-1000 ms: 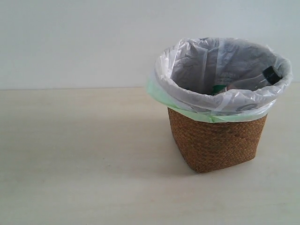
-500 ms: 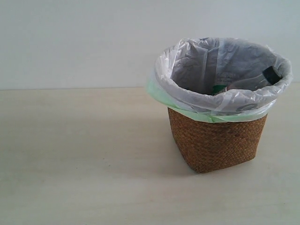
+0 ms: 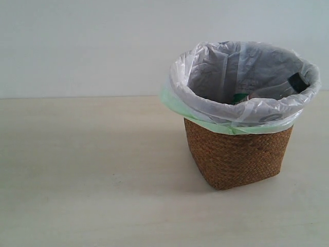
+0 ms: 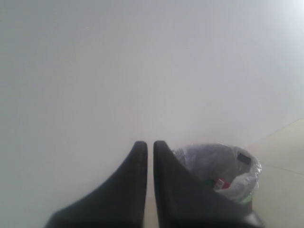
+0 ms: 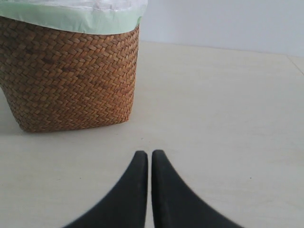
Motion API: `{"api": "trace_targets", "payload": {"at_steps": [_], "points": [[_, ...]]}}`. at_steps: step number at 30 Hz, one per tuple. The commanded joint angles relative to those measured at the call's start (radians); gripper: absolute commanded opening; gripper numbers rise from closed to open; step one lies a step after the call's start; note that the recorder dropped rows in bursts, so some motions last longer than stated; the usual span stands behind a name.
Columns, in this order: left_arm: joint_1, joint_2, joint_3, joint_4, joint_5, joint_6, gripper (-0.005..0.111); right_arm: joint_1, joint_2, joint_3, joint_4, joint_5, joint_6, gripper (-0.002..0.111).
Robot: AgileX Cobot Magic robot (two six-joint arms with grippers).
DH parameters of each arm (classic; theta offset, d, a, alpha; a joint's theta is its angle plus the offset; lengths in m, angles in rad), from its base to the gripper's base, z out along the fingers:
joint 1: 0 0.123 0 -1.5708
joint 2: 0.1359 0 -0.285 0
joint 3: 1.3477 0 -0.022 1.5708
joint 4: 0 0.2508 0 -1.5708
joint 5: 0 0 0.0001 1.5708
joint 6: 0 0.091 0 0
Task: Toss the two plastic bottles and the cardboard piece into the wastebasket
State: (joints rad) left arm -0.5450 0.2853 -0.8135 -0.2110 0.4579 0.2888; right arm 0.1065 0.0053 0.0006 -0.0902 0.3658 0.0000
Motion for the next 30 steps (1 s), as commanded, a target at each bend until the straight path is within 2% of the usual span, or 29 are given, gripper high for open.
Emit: {"api": "trace_targets", "payload": {"at_steps": [1,7,13,19,25,27,30], "points": [[0.005,-0.101,0.178,-0.028,-0.086,-0.055,0.004,-0.005,-0.005,-0.001,-0.002,-0.009,0.0,0.0],[0.005,-0.184,0.473,-0.069,-0.252,-0.117,0.004,-0.005,-0.005,-0.001,-0.002,-0.009,0.0,0.0],[0.005,-0.184,0.646,-0.056,-0.181,-0.117,0.004,-0.005,-0.005,-0.001,-0.002,-0.009,0.0,0.0],[0.005,-0.184,0.716,-0.052,-0.136,-0.117,0.004,-0.005,-0.005,-0.001,-0.002,-0.009,0.0,0.0],[0.005,-0.2,0.72,-0.052,-0.132,-0.117,0.004,-0.005,-0.005,-0.001,-0.002,-0.009,0.0,0.0],[0.021,-0.235,0.72,-0.052,-0.125,-0.117,0.004,-0.005,-0.005,-0.001,-0.002,-0.009,0.0,0.0],[0.104,-0.285,0.72,-0.054,-0.109,-0.117,0.004,-0.005,-0.005,-0.001,-0.002,-0.009,0.0,0.0]]}}
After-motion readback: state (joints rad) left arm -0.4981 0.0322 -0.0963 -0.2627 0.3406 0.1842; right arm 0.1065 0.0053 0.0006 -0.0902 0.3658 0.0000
